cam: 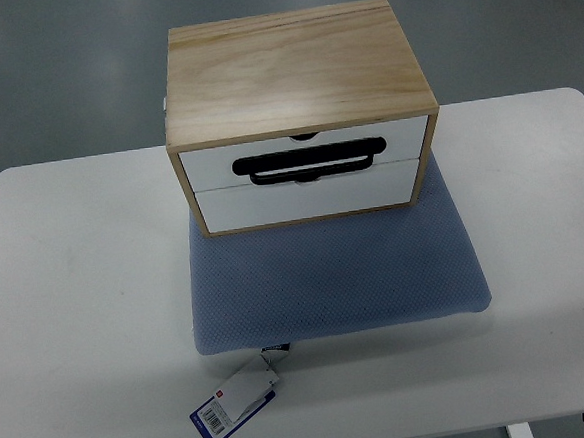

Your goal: Open wood drawer with right hand

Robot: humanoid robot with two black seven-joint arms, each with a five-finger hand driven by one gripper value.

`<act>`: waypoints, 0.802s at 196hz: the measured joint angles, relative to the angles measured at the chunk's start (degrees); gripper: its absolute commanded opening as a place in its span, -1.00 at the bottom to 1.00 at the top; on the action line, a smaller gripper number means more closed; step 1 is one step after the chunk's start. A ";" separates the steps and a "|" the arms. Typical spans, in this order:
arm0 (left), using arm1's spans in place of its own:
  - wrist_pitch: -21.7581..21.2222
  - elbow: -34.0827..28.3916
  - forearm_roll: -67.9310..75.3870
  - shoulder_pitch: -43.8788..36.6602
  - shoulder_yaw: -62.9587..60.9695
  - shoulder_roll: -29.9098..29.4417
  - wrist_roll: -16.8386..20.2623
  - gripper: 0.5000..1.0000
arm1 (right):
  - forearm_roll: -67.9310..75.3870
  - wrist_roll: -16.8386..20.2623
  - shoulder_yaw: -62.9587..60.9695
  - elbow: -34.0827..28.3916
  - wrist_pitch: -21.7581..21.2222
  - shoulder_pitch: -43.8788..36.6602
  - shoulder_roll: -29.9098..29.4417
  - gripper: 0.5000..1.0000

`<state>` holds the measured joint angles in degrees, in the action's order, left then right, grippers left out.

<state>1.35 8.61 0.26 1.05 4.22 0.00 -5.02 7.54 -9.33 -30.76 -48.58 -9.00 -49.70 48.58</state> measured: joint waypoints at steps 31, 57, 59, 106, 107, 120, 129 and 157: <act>0.04 0.01 0.00 0.00 0.00 0.00 0.02 1.00 | 0.28 -1.20 9.90 -3.35 -6.07 -9.16 5.62 0.73; 0.06 0.01 0.00 0.00 0.00 0.01 0.03 1.00 | 0.22 -1.46 19.94 -5.43 -11.67 -19.29 8.37 0.73; 0.05 0.01 0.00 0.00 0.00 0.01 0.03 1.00 | 0.20 -1.47 20.67 -5.59 -12.12 -20.03 8.52 0.73; 0.04 0.00 0.00 -0.01 0.00 0.00 0.01 1.00 | -2.86 -1.26 38.59 -9.33 -21.73 -39.43 9.02 0.73; 0.05 0.01 0.00 -0.01 0.00 0.00 0.02 1.00 | -2.96 -1.26 38.95 -9.39 -21.86 -39.82 8.98 0.73; 0.04 0.00 0.00 0.00 0.00 0.00 0.02 1.00 | -4.82 -1.23 44.91 -10.83 -24.00 -46.48 7.51 0.73; 0.05 0.01 0.00 0.01 0.00 0.01 0.02 1.00 | -5.95 -1.22 48.35 -11.92 -25.08 -50.46 6.21 0.73; 0.02 0.01 0.00 0.02 0.01 0.01 0.00 1.00 | -7.89 -1.21 57.45 -15.29 -25.97 -60.83 2.19 0.73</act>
<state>1.37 8.61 0.26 1.07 4.23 0.00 -5.01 -0.35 -10.54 26.69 -63.86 -34.97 -110.53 50.77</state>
